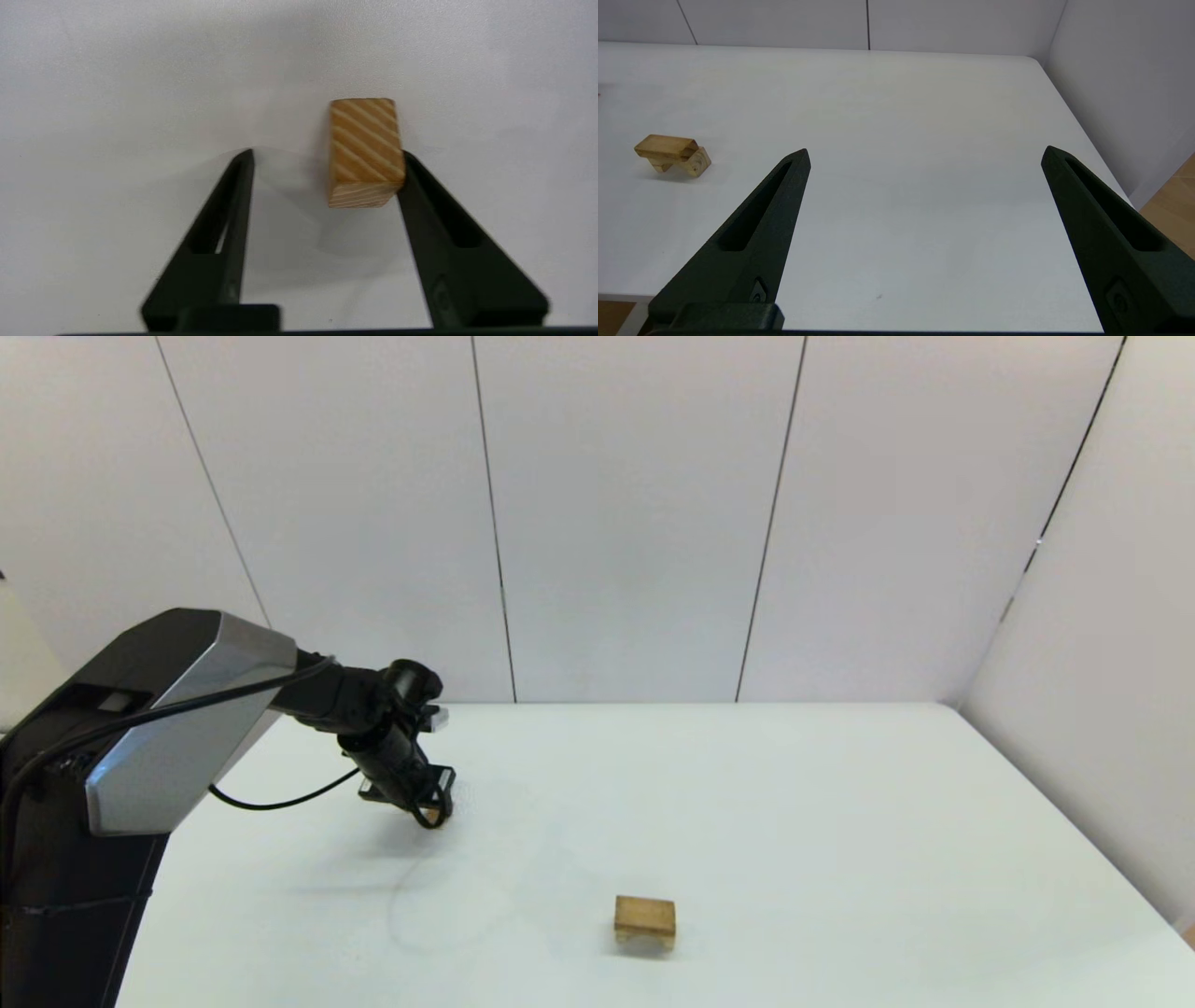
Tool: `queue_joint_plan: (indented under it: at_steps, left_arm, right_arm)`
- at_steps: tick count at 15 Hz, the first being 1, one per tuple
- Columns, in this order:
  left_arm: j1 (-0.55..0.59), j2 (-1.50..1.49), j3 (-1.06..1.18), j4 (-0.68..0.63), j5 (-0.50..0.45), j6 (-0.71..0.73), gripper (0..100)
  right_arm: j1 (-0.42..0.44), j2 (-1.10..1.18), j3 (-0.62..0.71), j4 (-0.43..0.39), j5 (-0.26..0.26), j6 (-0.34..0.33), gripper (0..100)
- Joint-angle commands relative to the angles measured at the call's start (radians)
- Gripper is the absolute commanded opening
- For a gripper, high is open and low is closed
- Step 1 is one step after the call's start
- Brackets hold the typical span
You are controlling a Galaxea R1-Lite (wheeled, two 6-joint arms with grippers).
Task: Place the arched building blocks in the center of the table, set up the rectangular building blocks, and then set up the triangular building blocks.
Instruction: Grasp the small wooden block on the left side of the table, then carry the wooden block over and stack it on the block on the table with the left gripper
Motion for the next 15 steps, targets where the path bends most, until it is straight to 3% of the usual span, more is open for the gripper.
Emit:
queue_joint_plan:
  at_steps: [1,11,15]
  left_arm:
    - [0.000,-0.003,0.000,0.003,0.000,-0.002,0]
    - [-0.009,-0.175,0.113,0.002,-0.012,0.000,0]
    - [-0.068,-0.313,0.198,0.002,-0.067,0.009,0]
  right_arm:
    - [0.001,-0.002,0.000,0.001,0.001,-0.001,100]
    - [0.001,-0.002,0.000,0.001,0.001,-0.001,100]
    - [0.001,-0.002,0.000,0.001,0.001,-0.001,100]
